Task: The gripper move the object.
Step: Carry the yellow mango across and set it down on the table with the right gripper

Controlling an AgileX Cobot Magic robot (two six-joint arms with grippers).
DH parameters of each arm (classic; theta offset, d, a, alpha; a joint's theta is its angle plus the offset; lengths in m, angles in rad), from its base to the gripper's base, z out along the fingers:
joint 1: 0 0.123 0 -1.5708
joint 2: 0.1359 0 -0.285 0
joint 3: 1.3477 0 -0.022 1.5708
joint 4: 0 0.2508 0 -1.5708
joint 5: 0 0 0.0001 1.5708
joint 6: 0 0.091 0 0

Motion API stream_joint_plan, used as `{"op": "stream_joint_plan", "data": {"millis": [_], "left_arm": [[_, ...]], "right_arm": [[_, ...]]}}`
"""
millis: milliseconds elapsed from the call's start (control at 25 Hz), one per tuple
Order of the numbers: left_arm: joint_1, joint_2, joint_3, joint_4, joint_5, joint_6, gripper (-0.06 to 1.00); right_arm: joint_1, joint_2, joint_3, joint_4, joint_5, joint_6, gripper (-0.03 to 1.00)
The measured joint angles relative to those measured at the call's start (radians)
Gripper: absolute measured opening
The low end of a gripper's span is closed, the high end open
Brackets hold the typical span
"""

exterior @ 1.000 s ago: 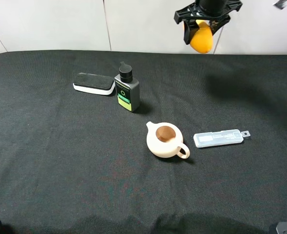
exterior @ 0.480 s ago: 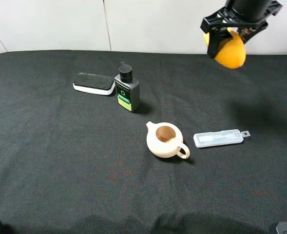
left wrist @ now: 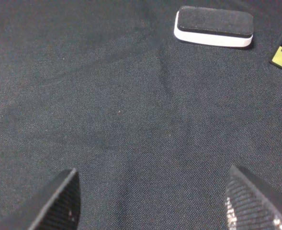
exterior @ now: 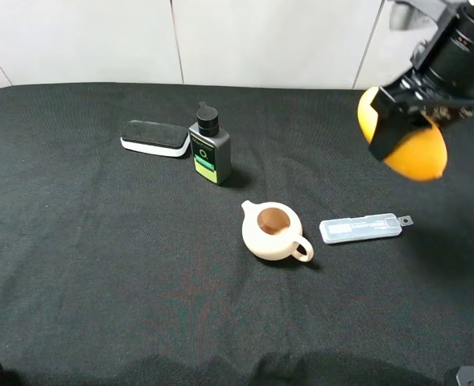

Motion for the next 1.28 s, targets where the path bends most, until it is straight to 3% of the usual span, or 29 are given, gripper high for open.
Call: {"op": "stream_joint_plan", "data": {"millis": [320,680,1000,1280], "left_arm": [[0.0,0.0,0.0,0.001,0.0,0.0,0.68],[0.0,0.0,0.0,0.001,0.0,0.0,0.68],[0.0,0.0,0.0,0.001,0.0,0.0,0.68],[0.0,0.0,0.0,0.001,0.0,0.0,0.68]], "right_arm": [[0.154,-0.046,0.046,-0.049,-0.012,0.077,0.45],[0.341,-0.033,0.046,-0.046,-0.137,0.162,0.45],[0.446,0.091,0.044,0.018,-0.218,0.176,0.45],[0.528,0.216,-0.082,0.029,-0.239,0.176,0.45]]}}
